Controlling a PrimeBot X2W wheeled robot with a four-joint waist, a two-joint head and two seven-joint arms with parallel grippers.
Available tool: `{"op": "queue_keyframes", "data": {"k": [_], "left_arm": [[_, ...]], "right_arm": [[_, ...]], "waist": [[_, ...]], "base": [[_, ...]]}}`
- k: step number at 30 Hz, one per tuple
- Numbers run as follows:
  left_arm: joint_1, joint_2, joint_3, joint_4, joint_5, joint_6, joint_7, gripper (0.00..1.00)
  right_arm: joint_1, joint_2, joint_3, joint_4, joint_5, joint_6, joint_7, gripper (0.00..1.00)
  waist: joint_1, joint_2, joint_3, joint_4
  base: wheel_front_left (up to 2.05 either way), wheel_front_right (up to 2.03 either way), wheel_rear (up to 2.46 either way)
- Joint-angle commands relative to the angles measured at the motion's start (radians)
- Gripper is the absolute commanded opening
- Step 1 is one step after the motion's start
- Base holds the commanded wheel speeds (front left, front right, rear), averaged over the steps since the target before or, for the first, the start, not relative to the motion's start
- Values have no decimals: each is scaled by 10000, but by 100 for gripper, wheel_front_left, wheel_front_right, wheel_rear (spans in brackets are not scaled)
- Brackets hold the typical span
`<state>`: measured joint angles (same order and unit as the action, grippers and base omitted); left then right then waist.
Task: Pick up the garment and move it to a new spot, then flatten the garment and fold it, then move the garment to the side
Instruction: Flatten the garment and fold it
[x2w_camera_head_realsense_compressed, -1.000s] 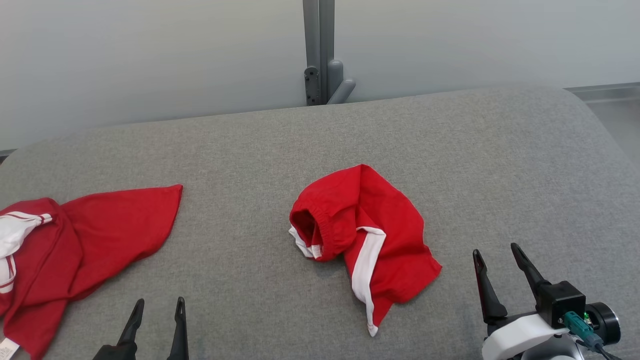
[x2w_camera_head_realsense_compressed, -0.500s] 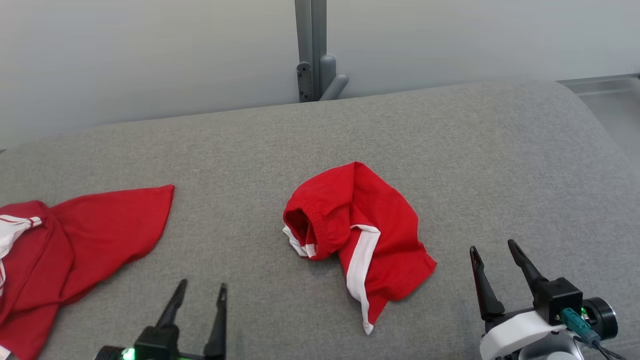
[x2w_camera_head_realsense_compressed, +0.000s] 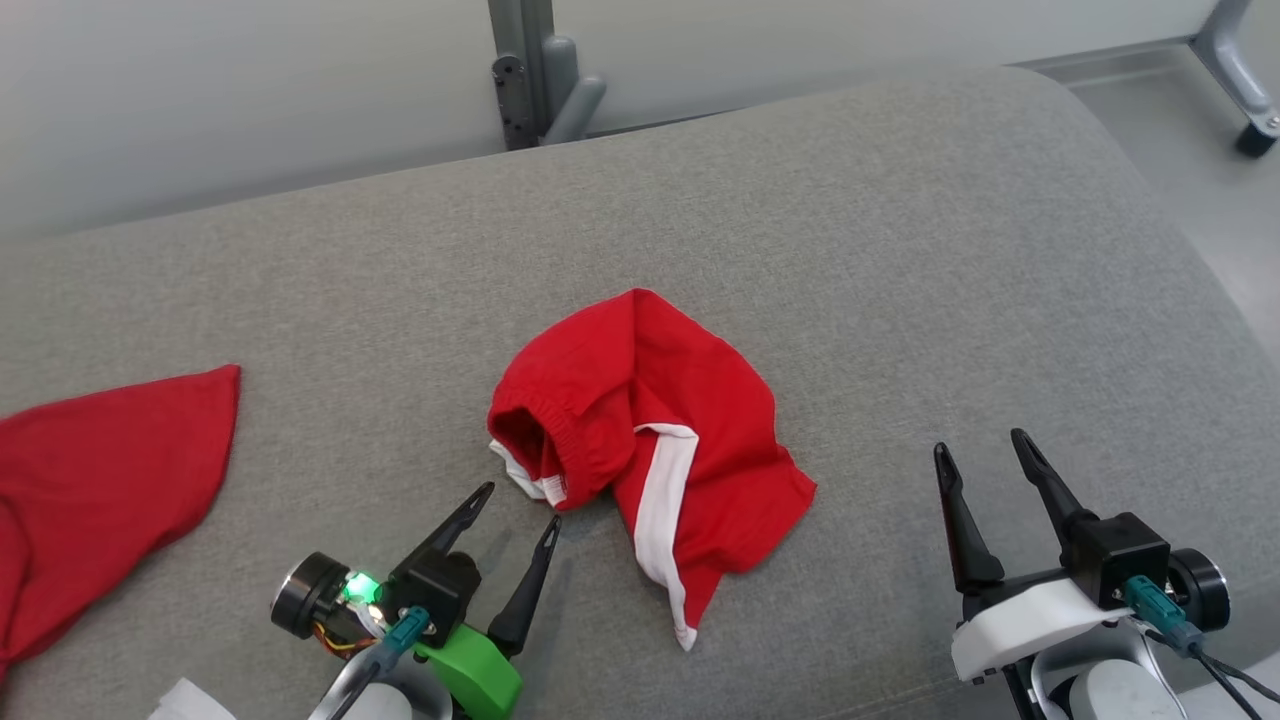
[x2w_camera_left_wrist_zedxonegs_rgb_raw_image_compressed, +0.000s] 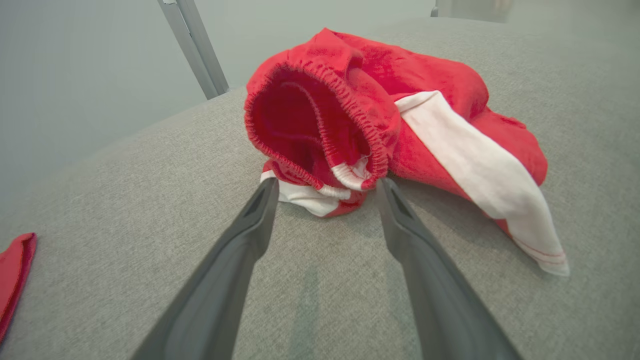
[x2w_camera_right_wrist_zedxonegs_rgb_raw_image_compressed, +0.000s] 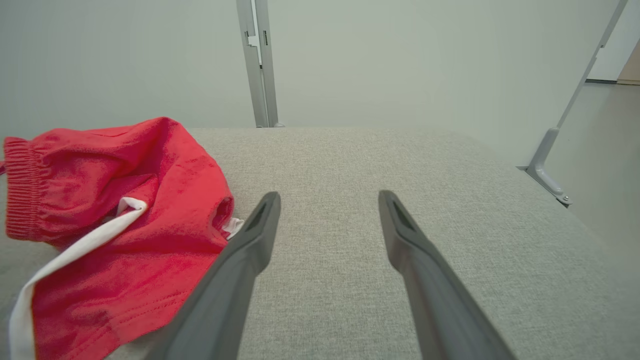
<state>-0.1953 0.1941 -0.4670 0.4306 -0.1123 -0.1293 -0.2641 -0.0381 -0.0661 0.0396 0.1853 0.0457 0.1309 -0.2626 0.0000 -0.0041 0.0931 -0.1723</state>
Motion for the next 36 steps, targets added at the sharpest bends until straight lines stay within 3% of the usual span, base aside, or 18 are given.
{"op": "queue_keyframes", "data": {"k": [1,10,11,12,13,14,20,32,36], "left_arm": [[-370,68,-126,184,-49,-13,-5,100],[-1000,384,-695,959,83,-14,-5,100],[-1052,404,-757,1146,42,-13,-5,94],[-1140,417,-846,1345,-6,-14,-5,43],[-1296,409,-920,1497,-36,-13,-7,14],[-1456,383,-1001,1626,-85,-15,-5,0],[-2135,251,-1568,1913,-973,-13,-7,0],[-2375,-62,-1127,-608,-3889,-12,248,0],[-2108,-315,-804,-1410,-4468,227,435,0]], "right_arm": [[-143,32,-46,-26,47,-3,-34,100],[-291,123,-177,-13,221,-3,-34,100],[-309,132,-177,-10,243,-3,-34,100],[-325,138,-195,1,255,-3,-34,100],[-340,139,-208,4,256,-3,-34,100],[-351,145,-208,12,265,-3,-34,100],[-264,152,-172,78,374,-3,-34,100],[151,153,-160,173,537,-3,-34,100],[205,154,-128,235,488,-3,-34,100]], "waist": [[0,41,550,-649],[0,41,806,-1283],[0,41,812,-1309],[0,41,821,-1327],[0,41,827,-1338],[0,41,829,-1346],[0,41,665,-1370],[0,41,88,-1056],[0,41,-139,-994]], "base": [[0,0,0],[0,0,0],[0,0,0],[0,0,0],[0,0,0],[0,0,0],[0,0,0],[0,0,0],[0,0,0]]}}
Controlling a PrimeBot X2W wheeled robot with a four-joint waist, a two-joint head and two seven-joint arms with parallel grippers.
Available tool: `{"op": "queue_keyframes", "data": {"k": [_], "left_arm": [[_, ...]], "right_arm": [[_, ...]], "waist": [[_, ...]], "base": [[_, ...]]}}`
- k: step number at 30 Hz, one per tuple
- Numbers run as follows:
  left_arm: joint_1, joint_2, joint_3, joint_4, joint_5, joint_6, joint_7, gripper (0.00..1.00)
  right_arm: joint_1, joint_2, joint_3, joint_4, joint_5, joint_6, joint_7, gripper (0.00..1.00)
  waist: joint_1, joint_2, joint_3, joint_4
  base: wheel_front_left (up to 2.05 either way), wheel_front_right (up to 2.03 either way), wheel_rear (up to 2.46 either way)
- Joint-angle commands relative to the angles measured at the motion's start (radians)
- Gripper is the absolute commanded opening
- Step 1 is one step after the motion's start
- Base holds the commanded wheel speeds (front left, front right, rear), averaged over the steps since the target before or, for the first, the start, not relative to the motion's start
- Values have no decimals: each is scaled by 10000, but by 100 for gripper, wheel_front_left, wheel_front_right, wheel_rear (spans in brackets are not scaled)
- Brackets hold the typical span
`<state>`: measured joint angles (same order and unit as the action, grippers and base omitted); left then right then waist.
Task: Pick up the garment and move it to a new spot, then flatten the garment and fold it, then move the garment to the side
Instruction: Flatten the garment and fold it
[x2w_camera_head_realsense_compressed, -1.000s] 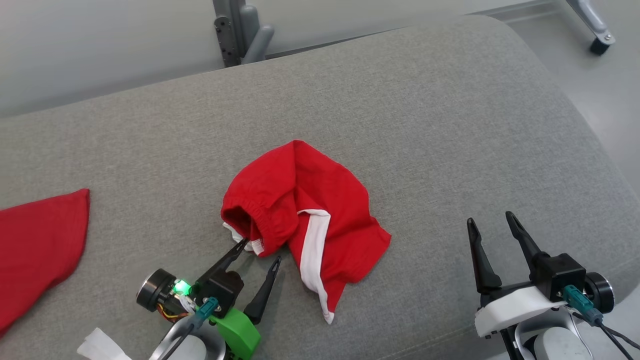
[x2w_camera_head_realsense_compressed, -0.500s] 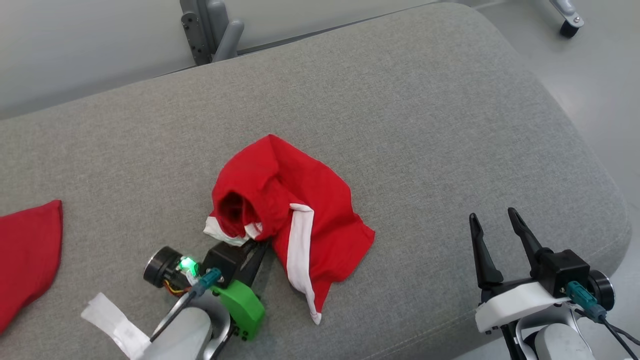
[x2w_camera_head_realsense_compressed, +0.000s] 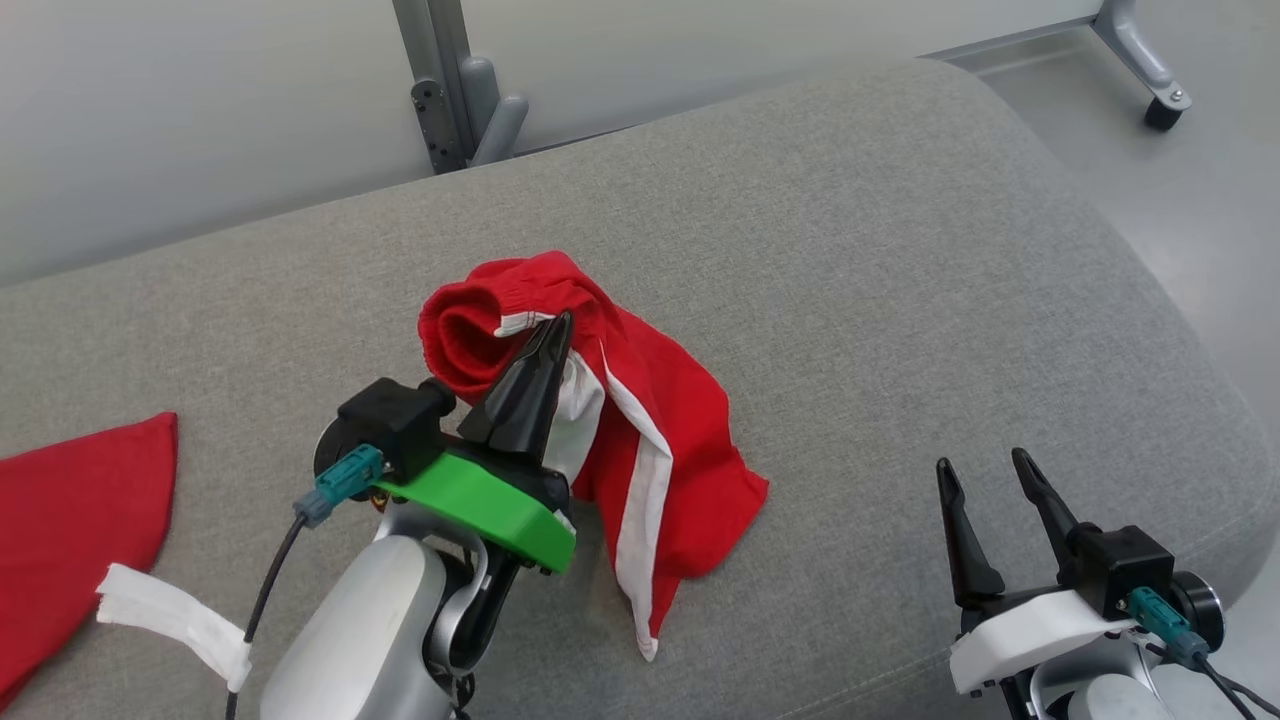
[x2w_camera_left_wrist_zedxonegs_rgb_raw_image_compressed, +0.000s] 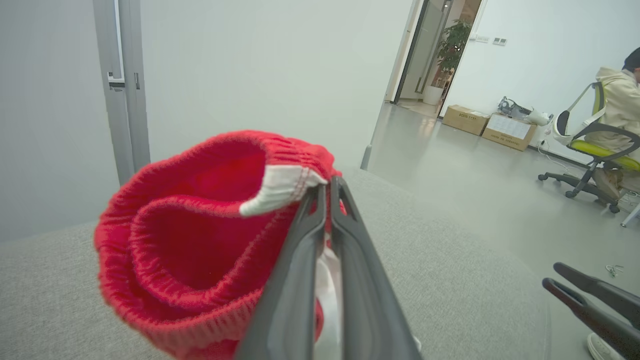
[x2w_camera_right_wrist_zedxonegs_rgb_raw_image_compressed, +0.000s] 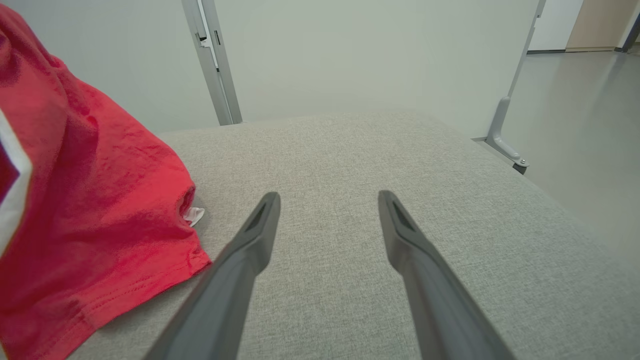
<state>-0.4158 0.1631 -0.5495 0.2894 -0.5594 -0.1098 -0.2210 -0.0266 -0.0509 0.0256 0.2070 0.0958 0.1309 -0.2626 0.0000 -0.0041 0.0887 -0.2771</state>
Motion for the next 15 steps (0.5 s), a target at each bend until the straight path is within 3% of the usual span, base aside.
{"op": "queue_keyframes", "data": {"k": [1,7,12,15], "left_arm": [[180,-95,138,-245,-180,121,24,0],[588,-657,873,-2019,-1322,1016,323,0],[976,-967,1210,-3461,-2134,2238,633,0],[1208,-989,1170,-3729,-2050,2927,798,0]], "right_arm": [[92,3,21,22,-28,-3,-34,100],[217,2,40,-6,-86,-3,-34,100],[238,2,120,-30,-47,-3,-34,100],[123,2,126,-51,27,-3,-34,100]], "waist": [[0,41,-133,60],[0,41,-295,102],[0,41,-229,109],[0,41,-79,111]], "base": [[0,0,0],[0,0,0],[0,0,0],[0,0,0]]}}
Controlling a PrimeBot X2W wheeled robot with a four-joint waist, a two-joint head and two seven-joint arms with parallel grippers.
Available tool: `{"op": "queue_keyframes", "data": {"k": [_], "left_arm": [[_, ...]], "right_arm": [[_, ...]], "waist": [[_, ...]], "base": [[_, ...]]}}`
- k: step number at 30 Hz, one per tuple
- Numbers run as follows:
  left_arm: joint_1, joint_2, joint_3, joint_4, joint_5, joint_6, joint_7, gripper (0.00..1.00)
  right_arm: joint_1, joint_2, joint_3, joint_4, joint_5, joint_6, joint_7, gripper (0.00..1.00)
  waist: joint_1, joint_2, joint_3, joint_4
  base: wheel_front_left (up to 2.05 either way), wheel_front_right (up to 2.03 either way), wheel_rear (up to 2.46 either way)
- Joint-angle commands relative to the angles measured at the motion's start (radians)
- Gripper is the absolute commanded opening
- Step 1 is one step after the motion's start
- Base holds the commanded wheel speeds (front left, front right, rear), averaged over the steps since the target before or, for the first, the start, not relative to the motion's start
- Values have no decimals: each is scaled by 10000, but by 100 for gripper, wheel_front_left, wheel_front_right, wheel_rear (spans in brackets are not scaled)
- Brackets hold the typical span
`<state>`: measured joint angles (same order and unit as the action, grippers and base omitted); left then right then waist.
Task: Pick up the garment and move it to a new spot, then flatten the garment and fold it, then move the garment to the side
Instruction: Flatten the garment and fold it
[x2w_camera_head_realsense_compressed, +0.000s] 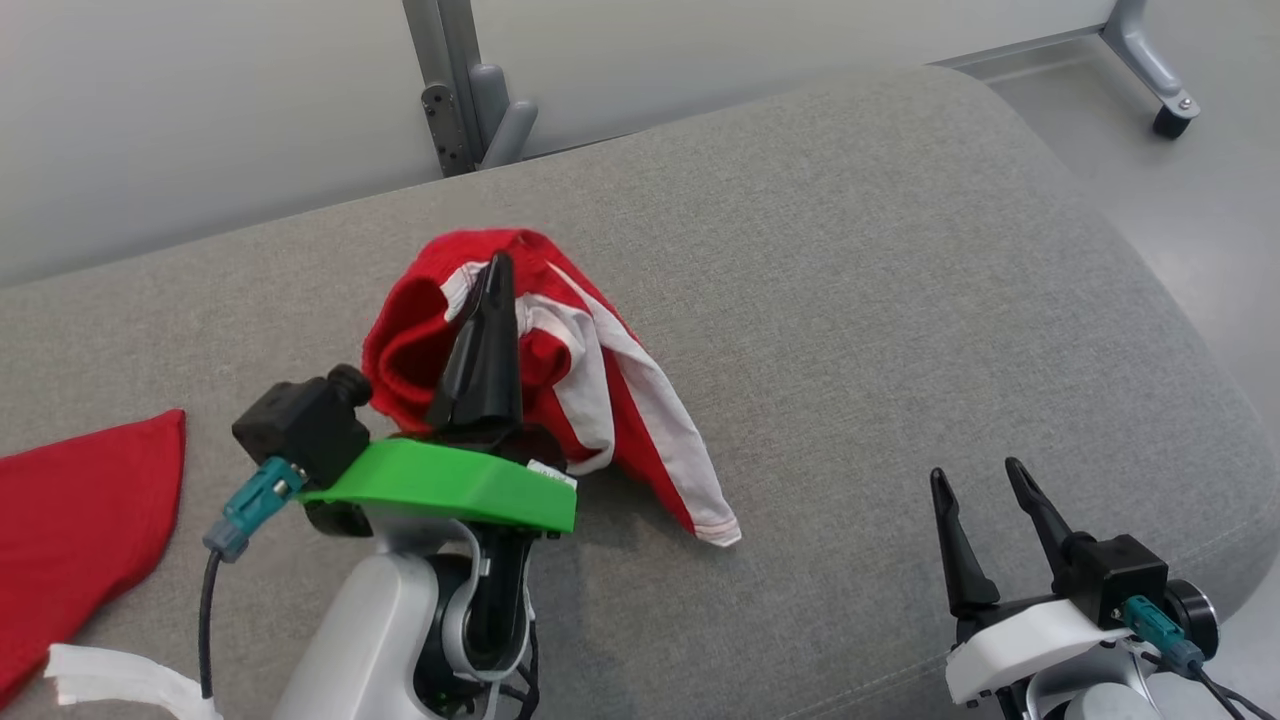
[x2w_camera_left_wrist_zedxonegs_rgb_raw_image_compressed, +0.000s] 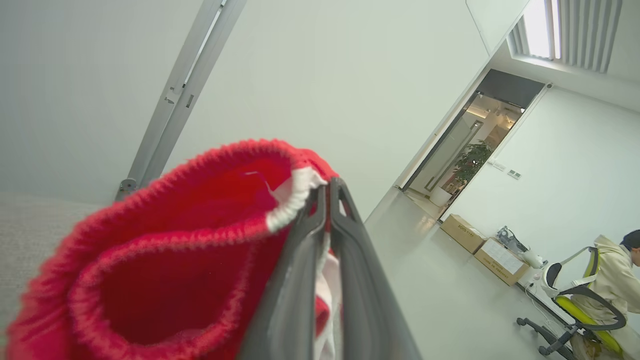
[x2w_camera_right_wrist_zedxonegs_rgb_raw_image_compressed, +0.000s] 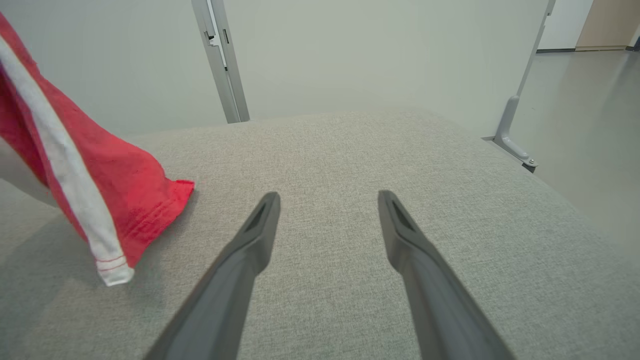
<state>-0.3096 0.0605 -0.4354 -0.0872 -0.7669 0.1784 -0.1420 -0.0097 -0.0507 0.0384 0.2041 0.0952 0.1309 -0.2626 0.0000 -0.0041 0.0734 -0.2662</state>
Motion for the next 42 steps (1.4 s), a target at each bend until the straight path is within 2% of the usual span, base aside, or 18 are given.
{"op": "queue_keyframes", "data": {"k": [1,6,9,15,16,17,18,19,24,29,36,42], "left_arm": [[274,43,66,151,-9,228,65,0],[793,338,291,1549,4,629,125,0],[963,565,345,2734,-24,357,-29,0],[797,629,353,4672,-88,-392,-591,0],[725,652,317,4874,-12,-488,-663,9],[634,635,247,5175,7,-669,-747,50],[634,635,247,5175,7,-669,-747,50],[616,613,220,5277,4,-736,-775,100],[795,736,24,5058,115,-864,-724,100],[1433,1088,-80,3891,153,-631,-429,100],[2017,1814,347,2479,150,11,-81,100],[1743,2231,201,2379,103,-78,651,100]], "right_arm": [[-79,2,15,-15,67,-3,-34,100],[-193,-1,90,25,197,-3,-34,100],[-204,-1,78,46,268,-3,-34,100],[-189,2,105,114,280,-3,-34,100],[-196,1,124,129,263,-3,-34,100],[-237,-1,144,146,245,-3,-34,100],[-237,-1,144,146,245,-3,-34,100],[-250,-1,150,146,238,-3,-34,100],[-177,1,128,173,182,-3,-34,100],[-11,1,71,136,160,-3,-34,100],[-13,-1,79,110,186,-3,-34,100],[-160,1,152,145,175,-3,-34,100]], "waist": [[0,41,134,0],[0,41,419,-33],[0,41,567,-21],[0,41,665,99],[0,41,665,122],[0,41,653,173],[0,41,653,173],[0,41,635,200],[0,41,497,312],[0,41,388,432],[0,41,416,579],[0,41,428,482]], "base": [[0,0,0],[0,0,0],[0,0,0],[0,0,0],[0,0,0],[0,0,0],[0,0,0],[0,0,0],[0,0,0],[0,0,0],[0,0,0],[0,0,0]]}}
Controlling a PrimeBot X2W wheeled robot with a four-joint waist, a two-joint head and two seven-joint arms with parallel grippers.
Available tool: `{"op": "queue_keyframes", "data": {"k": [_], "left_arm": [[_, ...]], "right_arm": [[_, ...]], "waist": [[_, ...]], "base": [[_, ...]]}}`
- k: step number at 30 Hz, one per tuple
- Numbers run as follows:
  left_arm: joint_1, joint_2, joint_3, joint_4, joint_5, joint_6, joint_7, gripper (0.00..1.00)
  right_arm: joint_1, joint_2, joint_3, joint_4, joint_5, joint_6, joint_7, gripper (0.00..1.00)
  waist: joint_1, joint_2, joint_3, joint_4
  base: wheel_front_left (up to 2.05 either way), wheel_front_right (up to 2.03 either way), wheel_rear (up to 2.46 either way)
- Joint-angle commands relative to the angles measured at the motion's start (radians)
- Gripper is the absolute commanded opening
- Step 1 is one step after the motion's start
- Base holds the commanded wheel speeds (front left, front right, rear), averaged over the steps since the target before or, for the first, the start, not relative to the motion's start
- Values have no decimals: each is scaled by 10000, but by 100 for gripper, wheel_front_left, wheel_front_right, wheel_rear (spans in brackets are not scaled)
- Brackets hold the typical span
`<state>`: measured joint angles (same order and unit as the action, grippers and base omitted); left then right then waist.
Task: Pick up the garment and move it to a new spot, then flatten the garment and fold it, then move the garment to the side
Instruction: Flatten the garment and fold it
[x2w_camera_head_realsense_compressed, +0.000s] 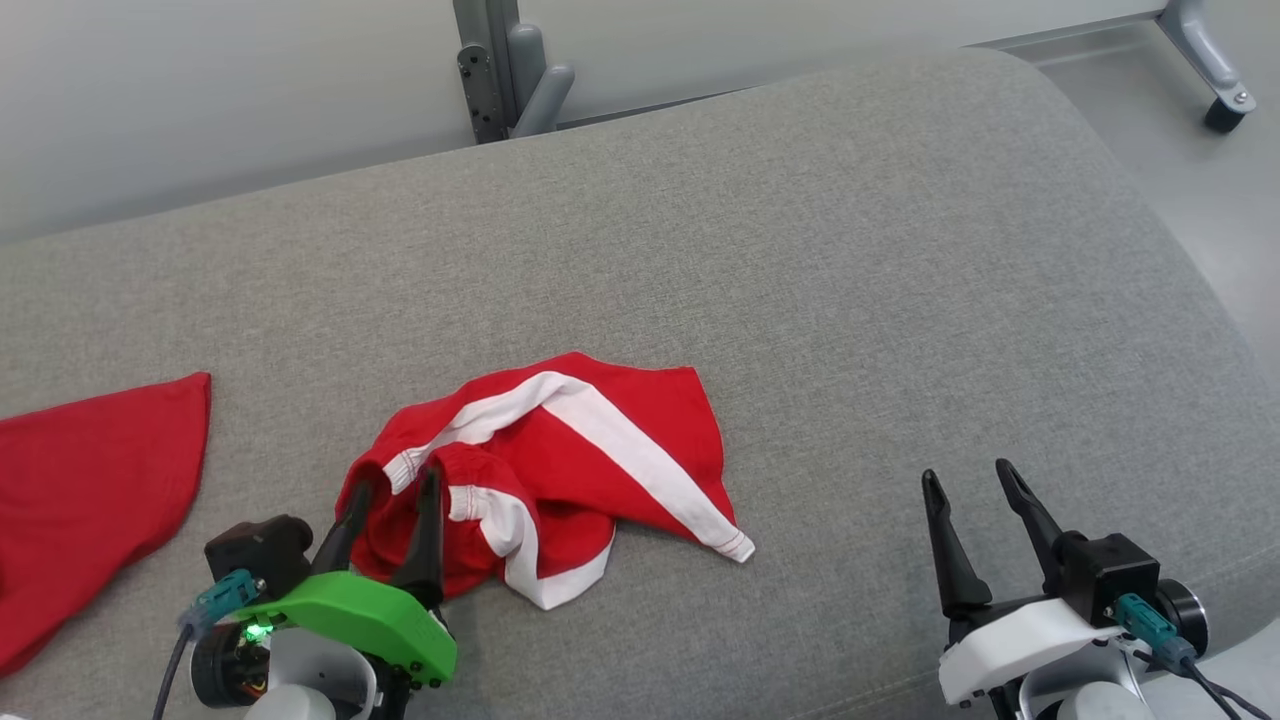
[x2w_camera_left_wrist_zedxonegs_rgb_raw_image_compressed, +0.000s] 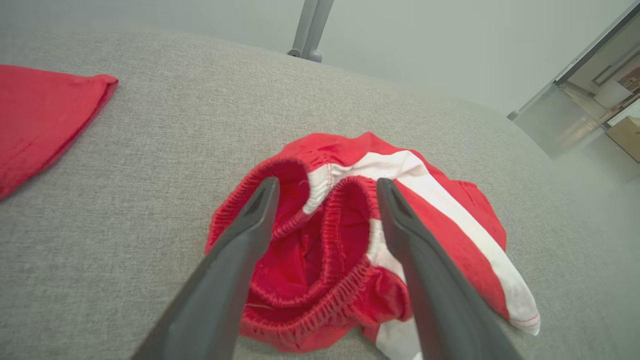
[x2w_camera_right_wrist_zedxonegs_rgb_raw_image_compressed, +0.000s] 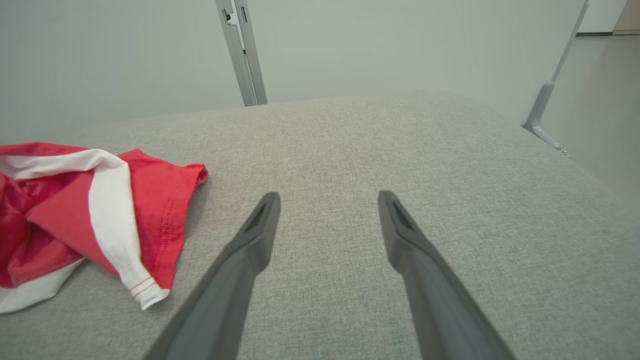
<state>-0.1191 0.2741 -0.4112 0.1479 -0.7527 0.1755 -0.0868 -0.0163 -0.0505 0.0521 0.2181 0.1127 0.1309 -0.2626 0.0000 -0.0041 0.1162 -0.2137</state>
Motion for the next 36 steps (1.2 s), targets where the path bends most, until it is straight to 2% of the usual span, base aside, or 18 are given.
{"op": "queue_keyframes", "data": {"k": [1,8,11,12,13,14,25,36], "left_arm": [[-192,163,-94,56,-26,-74,218,100],[-463,227,129,501,-322,43,513,100],[-603,278,160,789,-442,-96,730,100],[-652,268,141,888,-538,-170,846,72],[-711,243,152,984,-639,-232,936,22],[-770,224,163,1080,-725,-302,996,0],[-2074,59,378,1002,-1084,-735,1198,0],[-4552,-192,-57,966,-593,-695,1874,0]], "right_arm": [[-105,-2,25,20,-1,-3,-34,100],[-83,-2,69,28,12,-3,-34,100],[-63,-2,94,33,56,-3,-34,100],[-50,-4,83,37,58,-3,-34,100],[-38,-1,99,38,56,-3,-34,100],[-38,-1,115,47,59,-3,-34,100],[56,-2,218,135,51,-3,-34,100],[-89,-2,357,223,294,-3,-33,100]], "waist": [[0,41,-4,-83],[0,41,26,-348],[0,41,64,-476],[0,41,71,-507],[0,41,78,-543],[0,41,82,-585],[0,41,-8,-871],[0,41,-32,-1251]], "base": [[0,0,0],[0,0,0],[0,0,0],[0,0,0],[0,0,0],[0,0,0],[0,0,0],[0,0,0]]}}
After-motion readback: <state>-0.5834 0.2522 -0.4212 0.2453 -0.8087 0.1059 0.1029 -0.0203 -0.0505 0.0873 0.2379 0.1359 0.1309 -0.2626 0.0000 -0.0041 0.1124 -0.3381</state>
